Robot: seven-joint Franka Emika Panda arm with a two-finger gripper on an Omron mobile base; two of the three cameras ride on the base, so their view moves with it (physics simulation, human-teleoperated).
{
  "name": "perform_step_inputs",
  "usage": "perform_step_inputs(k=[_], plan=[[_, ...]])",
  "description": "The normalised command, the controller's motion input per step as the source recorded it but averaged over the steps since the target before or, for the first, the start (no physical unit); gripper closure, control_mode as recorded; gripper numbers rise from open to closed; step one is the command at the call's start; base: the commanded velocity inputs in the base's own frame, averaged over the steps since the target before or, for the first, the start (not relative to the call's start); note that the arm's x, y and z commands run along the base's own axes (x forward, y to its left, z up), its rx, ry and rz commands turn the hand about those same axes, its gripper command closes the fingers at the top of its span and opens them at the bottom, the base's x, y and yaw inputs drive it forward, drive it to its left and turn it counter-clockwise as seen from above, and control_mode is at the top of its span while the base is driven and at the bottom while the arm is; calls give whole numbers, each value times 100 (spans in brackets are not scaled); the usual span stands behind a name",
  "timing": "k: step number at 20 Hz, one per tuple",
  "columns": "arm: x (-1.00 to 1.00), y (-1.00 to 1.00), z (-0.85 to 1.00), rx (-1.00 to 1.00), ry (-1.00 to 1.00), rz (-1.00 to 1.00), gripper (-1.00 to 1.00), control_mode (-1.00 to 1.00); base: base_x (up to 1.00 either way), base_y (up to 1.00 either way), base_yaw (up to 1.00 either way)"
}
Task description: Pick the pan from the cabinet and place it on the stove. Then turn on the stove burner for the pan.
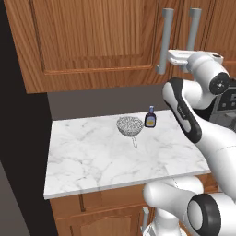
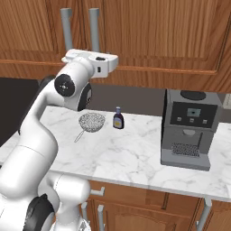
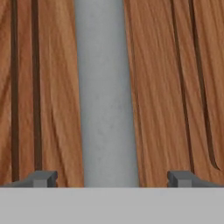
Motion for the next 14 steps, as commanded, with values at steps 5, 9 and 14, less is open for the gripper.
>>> perform_step_inputs(k=[5,9,14], plan=[[35,30,-18,-4,5,0,100,-100,0,0,0],[0,4,-1,-1,0,0,100,-100,0,0,0],[6,14,-13,-4,5,0,100,-100,0,0,0]])
